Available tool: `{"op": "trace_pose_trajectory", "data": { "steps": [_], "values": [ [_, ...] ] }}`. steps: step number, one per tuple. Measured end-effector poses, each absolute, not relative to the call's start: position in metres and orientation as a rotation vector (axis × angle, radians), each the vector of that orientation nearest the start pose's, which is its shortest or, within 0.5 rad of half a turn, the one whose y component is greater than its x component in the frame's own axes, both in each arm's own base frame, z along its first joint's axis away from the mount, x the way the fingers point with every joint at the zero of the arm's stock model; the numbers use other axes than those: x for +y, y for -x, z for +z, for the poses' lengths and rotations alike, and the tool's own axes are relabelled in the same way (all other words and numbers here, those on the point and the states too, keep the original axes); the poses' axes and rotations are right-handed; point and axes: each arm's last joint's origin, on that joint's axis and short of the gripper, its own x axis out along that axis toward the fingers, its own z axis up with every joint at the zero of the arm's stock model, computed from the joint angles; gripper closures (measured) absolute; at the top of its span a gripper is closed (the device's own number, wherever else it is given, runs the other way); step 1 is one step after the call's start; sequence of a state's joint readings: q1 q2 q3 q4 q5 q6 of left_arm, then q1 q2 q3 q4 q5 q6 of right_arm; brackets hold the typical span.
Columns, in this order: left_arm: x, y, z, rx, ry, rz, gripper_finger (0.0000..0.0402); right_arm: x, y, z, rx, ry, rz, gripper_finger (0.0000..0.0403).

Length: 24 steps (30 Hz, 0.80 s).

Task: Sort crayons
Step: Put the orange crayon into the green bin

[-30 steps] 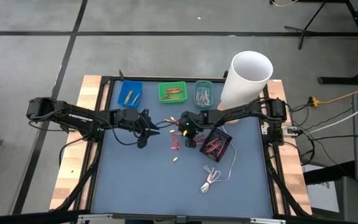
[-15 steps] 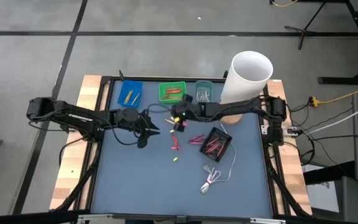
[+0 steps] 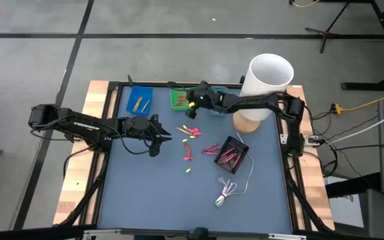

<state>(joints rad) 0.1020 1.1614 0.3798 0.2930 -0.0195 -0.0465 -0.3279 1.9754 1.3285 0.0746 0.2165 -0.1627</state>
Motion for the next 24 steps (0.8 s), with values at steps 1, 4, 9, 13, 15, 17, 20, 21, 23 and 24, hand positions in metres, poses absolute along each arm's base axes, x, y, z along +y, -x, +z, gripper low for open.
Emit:
{"op": "trace_pose_trajectory", "data": {
  "steps": [1, 4, 9, 13, 15, 17, 20, 21, 23, 24],
  "values": [
    [0.0228, -0.2153, 0.1704, 0.485, 0.043, 0.13, 0.0322, -0.1491, -0.4102, 0.1942, 0.619, 0.116, -0.475, 0.0377],
    [0.0236, -0.2157, 0.1714, 0.478, -0.006, 0.146, 0.0322, -0.1542, -0.409, 0.1947, 0.606, 0.101, -0.45, 0.0377],
    [0.025, -0.2169, 0.1744, 0.448, -0.058, 0.178, 0.0322, -0.1561, -0.4082, 0.1946, 0.606, 0.095, -0.44, 0.0377],
    [0.0251, -0.218, 0.1767, 0.422, -0.063, 0.178, 0.0322, -0.1555, -0.4084, 0.1945, 0.606, 0.095, -0.437, 0.0377],
    [0.0251, -0.2182, 0.1772, 0.417, -0.063, 0.179, 0.0322, -0.1553, -0.4085, 0.1945, 0.606, 0.095, -0.437, 0.0377],
    [0.0251, -0.2182, 0.1772, 0.417, -0.063, 0.179, 0.0322, -0.1553, -0.4085, 0.1945, 0.606, 0.095, -0.435, 0.0377],
    [0.0251, -0.2182, 0.1772, 0.417, -0.062, 0.179, 0.0322, -0.1554, -0.4085, 0.1945, 0.606, 0.095, -0.435, 0.0377],
    [0.0251, -0.2183, 0.1774, 0.414, -0.062, 0.179, 0.0321, -0.1554, -0.4084, 0.1945, 0.607, 0.095, -0.435, 0.0377],
    [0.0252, -0.2185, 0.1779, 0.408, -0.062, 0.179, 0.0317, -0.1553, -0.4085, 0.1945, 0.606, 0.095, -0.435, 0.0377],
    [0.0252, -0.2186, 0.1781, 0.406, -0.062, 0.179, 0.0313, -0.1553, -0.4085, 0.1945, 0.607, 0.095, -0.435, 0.0377]
  ]
}}
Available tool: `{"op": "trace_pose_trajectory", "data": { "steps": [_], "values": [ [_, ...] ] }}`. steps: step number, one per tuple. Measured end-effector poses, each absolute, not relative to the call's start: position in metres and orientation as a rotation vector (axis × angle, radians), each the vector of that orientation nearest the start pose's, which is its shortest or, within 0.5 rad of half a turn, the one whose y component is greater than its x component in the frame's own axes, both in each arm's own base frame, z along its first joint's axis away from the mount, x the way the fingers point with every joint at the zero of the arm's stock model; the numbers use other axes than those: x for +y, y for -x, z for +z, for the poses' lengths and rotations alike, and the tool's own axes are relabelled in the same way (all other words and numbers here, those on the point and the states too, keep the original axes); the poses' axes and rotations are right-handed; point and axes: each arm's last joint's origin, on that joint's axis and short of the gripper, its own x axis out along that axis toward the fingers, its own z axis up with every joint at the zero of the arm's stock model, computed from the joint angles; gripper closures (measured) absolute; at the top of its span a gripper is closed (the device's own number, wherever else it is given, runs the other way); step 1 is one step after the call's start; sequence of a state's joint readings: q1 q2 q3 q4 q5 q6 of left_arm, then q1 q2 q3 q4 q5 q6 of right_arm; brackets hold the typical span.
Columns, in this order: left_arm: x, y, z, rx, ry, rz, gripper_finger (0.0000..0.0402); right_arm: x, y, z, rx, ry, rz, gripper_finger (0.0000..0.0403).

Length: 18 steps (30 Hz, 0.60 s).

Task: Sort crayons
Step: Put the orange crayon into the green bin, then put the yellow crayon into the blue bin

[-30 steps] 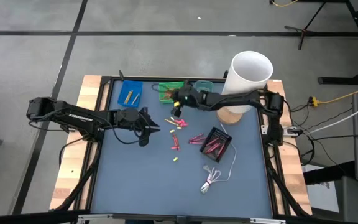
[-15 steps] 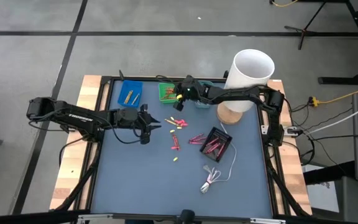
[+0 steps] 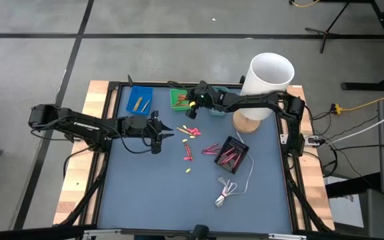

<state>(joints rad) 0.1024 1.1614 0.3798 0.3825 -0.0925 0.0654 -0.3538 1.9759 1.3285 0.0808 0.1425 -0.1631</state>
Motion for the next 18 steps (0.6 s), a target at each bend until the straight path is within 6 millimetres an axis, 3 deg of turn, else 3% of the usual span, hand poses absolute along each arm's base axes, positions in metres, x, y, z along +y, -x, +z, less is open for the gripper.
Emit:
{"op": "trace_pose_trajectory", "data": {
  "steps": [3, 8, 13, 18],
  "values": [
    [0.027, -0.219, 0.179, 0.391, -0.06, 0.187, 0.0298, -0.155, -0.408, 0.194, 0.607, 0.095, -0.436, 0.0364],
    [0.035, -0.224, 0.175, 0.373, -0.052, 0.221, 0.0281, -0.155, -0.408, 0.194, 0.607, 0.096, -0.44, 0.0296],
    [0.048, -0.232, 0.162, 0.384, -0.037, 0.243, 0.0281, -0.155, -0.408, 0.194, 0.607, 0.096, -0.439, 0.0242],
    [0.063, -0.239, 0.143, 0.432, -0.016, 0.24, 0.0281, -0.155, -0.408, 0.194, 0.607, 0.096, -0.439, 0.0222]
  ]
}}
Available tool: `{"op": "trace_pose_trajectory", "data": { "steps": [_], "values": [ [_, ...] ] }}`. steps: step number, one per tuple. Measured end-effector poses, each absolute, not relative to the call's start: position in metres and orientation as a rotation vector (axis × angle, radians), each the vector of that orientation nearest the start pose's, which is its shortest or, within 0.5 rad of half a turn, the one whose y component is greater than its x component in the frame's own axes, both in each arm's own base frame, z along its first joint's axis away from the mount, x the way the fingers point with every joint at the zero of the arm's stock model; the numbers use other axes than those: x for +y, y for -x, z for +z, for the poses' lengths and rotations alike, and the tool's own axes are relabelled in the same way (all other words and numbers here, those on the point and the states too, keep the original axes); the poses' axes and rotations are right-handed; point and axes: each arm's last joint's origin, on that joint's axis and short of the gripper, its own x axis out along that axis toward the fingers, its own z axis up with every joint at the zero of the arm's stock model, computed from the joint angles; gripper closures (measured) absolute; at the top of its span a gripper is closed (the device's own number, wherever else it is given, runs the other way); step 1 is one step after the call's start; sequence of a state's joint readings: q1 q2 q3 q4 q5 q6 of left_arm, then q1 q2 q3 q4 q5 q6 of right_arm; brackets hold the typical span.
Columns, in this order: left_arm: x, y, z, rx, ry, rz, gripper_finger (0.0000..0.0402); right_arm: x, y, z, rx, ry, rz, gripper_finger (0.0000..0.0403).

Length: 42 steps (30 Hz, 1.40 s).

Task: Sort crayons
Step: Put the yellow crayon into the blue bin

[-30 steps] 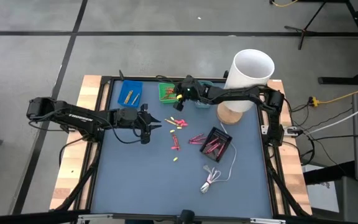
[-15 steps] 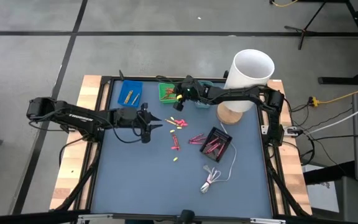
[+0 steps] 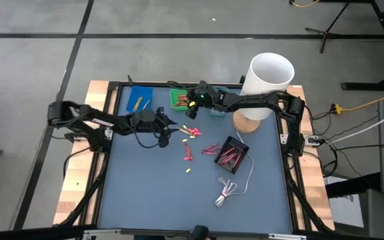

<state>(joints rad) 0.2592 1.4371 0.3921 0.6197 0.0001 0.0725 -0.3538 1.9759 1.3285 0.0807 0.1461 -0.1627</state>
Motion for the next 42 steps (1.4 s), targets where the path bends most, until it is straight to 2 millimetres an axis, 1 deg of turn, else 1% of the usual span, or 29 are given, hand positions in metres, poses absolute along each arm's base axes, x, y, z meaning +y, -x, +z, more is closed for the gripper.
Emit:
{"op": "trace_pose_trajectory", "data": {
  "steps": [3, 6, 12, 18, 21, 32, 35, 42],
  "values": [
    [0.074, -0.247, 0.137, 0.464, -0.031, 0.227, 0.0281, -0.155, -0.408, 0.194, 0.607, 0.096, -0.438, 0.0219],
    [0.083, -0.257, 0.129, 0.491, -0.012, 0.197, 0.0281, -0.155, -0.408, 0.194, 0.608, 0.095, -0.438, 0.0219],
    [0.096, -0.269, 0.113, 0.546, 0.027, 0.165, 0.0281, -0.155, -0.408, 0.194, 0.609, 0.094, -0.434, 0.0219],
    [0.104, -0.266, 0.101, 0.602, 0.052, 0.186, 0.0282, -0.155, -0.408, 0.194, 0.608, 0.093, -0.43, 0.0219],
    [0.104, -0.263, 0.096, 0.65, 0.071, 0.183, 0.0282, -0.155, -0.408, 0.194, 0.608, 0.093, -0.43, 0.0219],
    [0.102, -0.259, 0.091, 0.734, 0.057, 0.144, 0.0283, -0.155, -0.408, 0.194, 0.609, 0.093, -0.43, 0.0219],
    [0.102, -0.259, 0.09, 0.739, 0.056, 0.141, 0.0296, -0.155, -0.408, 0.195, 0.608, 0.093, -0.43, 0.0219],
    [0.101, -0.258, 0.09, 0.744, 0.059, 0.134, 0.0356, -0.155, -0.408, 0.195, 0.608, 0.093, -0.43, 0.0219]
  ]
}}
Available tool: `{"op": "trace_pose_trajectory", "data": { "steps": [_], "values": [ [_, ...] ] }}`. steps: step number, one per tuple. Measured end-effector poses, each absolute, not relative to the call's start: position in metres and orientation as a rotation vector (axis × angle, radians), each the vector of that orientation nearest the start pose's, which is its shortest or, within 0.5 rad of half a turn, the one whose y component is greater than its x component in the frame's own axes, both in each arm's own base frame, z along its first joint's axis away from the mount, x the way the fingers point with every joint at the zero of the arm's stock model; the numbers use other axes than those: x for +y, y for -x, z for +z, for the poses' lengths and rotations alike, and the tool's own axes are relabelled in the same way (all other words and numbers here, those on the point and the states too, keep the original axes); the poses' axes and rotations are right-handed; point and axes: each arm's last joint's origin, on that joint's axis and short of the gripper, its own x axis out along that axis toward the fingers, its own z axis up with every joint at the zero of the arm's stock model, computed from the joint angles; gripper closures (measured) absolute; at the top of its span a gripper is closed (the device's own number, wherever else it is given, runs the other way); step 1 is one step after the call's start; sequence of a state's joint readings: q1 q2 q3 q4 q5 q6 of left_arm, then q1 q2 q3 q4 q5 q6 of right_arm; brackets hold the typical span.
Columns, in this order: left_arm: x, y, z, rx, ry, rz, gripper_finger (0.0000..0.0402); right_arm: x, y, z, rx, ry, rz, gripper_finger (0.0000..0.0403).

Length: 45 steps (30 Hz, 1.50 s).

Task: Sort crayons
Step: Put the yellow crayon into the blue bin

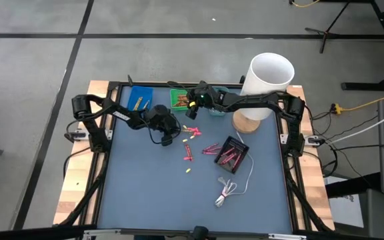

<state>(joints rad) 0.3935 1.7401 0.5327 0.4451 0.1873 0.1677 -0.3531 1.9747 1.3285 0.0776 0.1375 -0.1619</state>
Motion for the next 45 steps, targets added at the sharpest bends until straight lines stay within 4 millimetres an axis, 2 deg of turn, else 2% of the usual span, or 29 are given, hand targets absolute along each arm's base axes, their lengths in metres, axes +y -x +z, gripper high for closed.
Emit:
{"op": "trace_pose_trajectory", "data": {
  "steps": [5, 9, 19, 25, 33, 38, 45],
  "values": [
    [0.1, -0.258, 0.09, 0.745, 0.057, 0.132, 0.039, -0.155, -0.408, 0.195, 0.608, 0.093, -0.43, 0.0219],
    [0.098, -0.259, 0.09, 0.747, 0.051, 0.13, 0.0396, -0.15, -0.41, 0.195, 0.606, 0.096, -0.419, 0.0219],
    [0.094, -0.259, 0.093, 0.746, 0.148, 0.169, 0.0395, -0.112, -0.421, 0.198, 0.597, 0.125, -0.335, 0.0219],
    [0.091, -0.256, 0.102, 0.741, 0.247, 0.195, 0.0395, -0.076, -0.42, 0.226, 0.543, 0.15, -0.263, 0.0219],
    [0.08, -0.254, 0.128, 0.683, 0.22, 0.166, 0.0395, -0.03, -0.407, 0.269, 0.452, 0.178, -0.171, 0.0219],
    [0.073, -0.255, 0.142, 0.624, 0.197, 0.14, 0.0395, -0.007, -0.399, 0.281, 0.447, 0.19, -0.116, 0.0219],
    [0.068, -0.253, 0.159, 0.558, 0.205, 0.165, 0.0395, 0.021, -0.392, 0.286, 0.474, 0.209, -0.043, 0.0219]
  ]
}}
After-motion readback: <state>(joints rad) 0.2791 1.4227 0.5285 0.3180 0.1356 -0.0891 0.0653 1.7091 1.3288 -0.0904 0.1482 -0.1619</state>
